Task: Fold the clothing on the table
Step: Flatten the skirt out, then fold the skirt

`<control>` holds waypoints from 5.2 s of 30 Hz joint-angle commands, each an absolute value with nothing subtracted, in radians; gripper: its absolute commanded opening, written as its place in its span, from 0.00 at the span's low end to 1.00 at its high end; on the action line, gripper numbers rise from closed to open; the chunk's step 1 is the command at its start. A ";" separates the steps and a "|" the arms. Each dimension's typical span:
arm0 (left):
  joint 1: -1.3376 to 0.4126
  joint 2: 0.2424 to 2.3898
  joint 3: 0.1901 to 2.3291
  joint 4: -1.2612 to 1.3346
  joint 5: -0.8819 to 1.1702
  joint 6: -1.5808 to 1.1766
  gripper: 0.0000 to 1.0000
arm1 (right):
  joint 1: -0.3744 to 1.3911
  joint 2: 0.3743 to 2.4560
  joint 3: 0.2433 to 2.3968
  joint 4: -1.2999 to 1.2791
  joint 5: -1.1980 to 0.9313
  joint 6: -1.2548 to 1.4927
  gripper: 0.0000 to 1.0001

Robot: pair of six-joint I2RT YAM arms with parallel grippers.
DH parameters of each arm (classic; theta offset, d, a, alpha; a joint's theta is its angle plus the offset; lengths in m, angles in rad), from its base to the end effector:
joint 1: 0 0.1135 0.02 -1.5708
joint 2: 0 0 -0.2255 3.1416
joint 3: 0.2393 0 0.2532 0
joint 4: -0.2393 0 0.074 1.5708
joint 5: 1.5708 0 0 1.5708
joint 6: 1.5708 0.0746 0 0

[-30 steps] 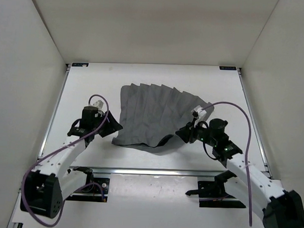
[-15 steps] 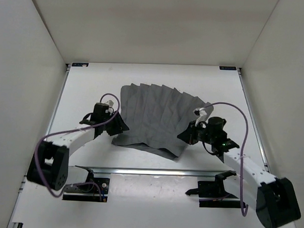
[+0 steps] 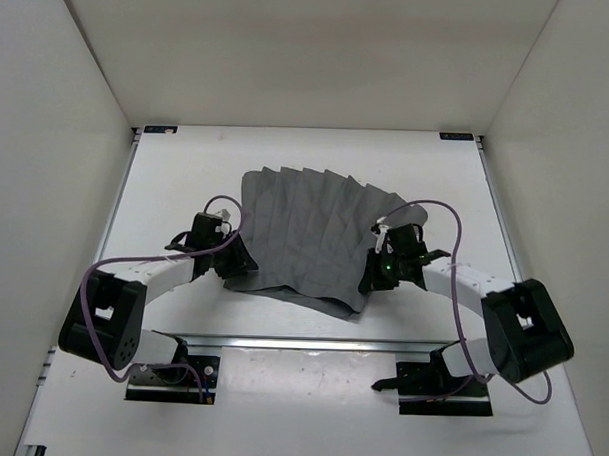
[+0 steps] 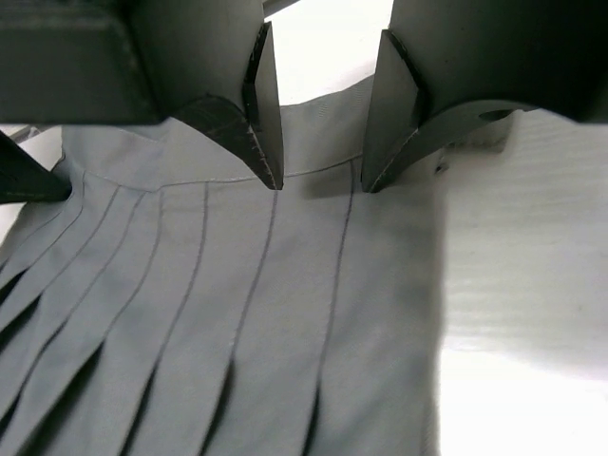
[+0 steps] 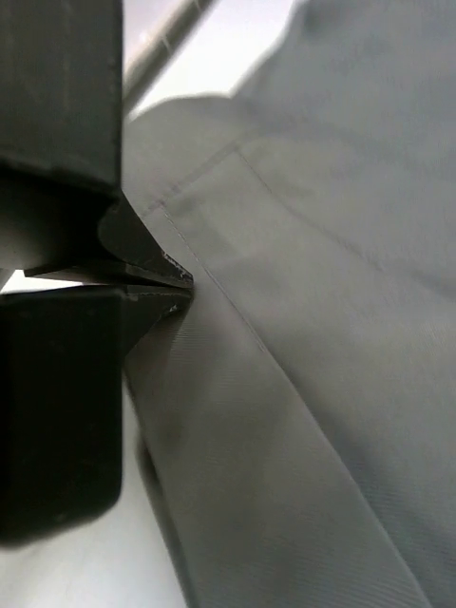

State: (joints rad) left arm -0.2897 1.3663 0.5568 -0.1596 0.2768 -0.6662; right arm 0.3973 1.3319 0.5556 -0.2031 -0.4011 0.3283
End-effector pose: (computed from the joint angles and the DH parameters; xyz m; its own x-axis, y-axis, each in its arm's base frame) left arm 0.2528 -0.0966 0.0775 -0.8825 -0.3572 -0.3058 -0.1556 0.8355 -0.5269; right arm 0.2319 0.1289 0.0846 -0.9042 -0.0575 -0.4232 -0.2804 0.8274 0.4866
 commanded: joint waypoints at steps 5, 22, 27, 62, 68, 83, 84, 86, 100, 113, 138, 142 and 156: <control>-0.291 1.327 0.506 -0.160 0.255 -0.653 0.49 | 0.405 1.477 0.669 -0.356 -0.216 0.287 0.00; -0.261 1.386 0.728 -0.202 0.325 -0.612 0.57 | 0.451 1.594 1.117 -0.379 -0.160 0.121 0.08; -0.252 1.249 0.747 -0.300 0.338 -0.600 0.64 | 0.399 1.447 1.052 -0.425 -0.218 0.225 0.27; -0.268 1.312 0.457 -0.173 0.126 -0.658 0.30 | 0.210 1.451 0.637 -0.048 -0.526 0.565 0.31; -0.262 1.318 0.480 -0.196 0.120 -0.621 0.00 | 0.209 1.411 0.618 -0.107 -0.529 0.537 0.00; -0.316 0.941 0.508 -0.525 0.112 -0.581 0.00 | 0.213 1.125 0.617 -0.615 -0.482 0.310 0.00; -0.333 0.895 0.496 -0.547 0.120 -0.594 0.00 | 0.236 1.102 0.605 -0.626 -0.479 0.310 0.00; -0.348 0.824 0.482 -0.581 0.123 -0.624 0.00 | 0.274 1.054 0.585 -0.667 -0.479 0.322 0.00; -0.301 0.787 0.943 -0.741 0.192 -0.637 0.00 | 0.224 0.974 1.058 -1.000 -0.486 0.261 0.00; -0.180 1.449 1.058 -0.330 0.216 -0.618 0.00 | 0.048 1.527 1.201 -0.519 -0.558 0.307 0.00; -0.161 1.401 0.792 -0.232 0.203 -0.632 0.70 | 0.135 1.289 0.818 -0.263 -0.230 0.512 0.48; -0.184 1.371 0.680 -0.193 0.186 -0.664 0.70 | 0.106 1.146 0.664 -0.204 -0.233 0.604 0.49; -0.227 1.494 0.577 0.031 0.120 -0.747 0.22 | 0.035 1.244 0.466 0.026 -0.331 0.749 0.52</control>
State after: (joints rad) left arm -0.2089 1.4799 0.5919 -0.0242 0.1486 -0.7376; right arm 0.0315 1.1969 0.4664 -0.1074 -0.3077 0.7067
